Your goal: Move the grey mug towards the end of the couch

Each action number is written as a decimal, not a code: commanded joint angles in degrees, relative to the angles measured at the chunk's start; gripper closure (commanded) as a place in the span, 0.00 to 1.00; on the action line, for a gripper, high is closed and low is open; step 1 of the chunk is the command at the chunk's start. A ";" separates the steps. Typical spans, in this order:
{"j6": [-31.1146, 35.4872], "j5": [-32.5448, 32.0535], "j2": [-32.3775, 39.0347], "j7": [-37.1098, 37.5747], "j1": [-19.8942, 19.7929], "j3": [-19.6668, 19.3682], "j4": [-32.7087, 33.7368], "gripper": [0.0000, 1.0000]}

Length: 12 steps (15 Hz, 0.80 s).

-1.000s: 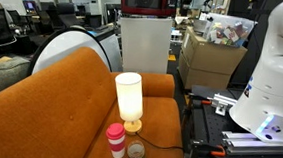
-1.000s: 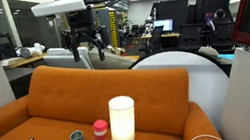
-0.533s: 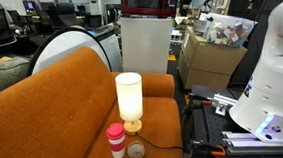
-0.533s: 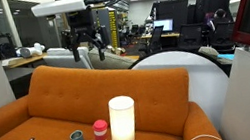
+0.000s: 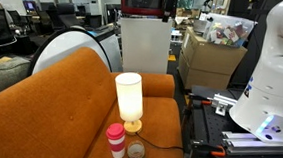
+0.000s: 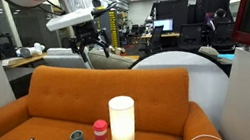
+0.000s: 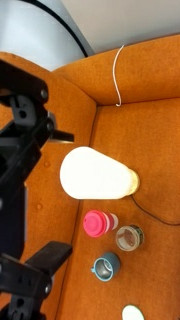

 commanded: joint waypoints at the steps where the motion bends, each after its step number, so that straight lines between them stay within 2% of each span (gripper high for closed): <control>1: 4.74 -1.19 1.97 -0.40 0.72 2.05 -2.05 0.00; 2: 2.61 0.13 1.58 -0.20 0.43 1.78 -1.30 0.00; 9: 2.76 0.17 1.36 -0.06 0.56 1.90 -1.60 0.00; 12: 3.81 2.12 4.37 -0.92 3.08 2.18 -2.18 0.00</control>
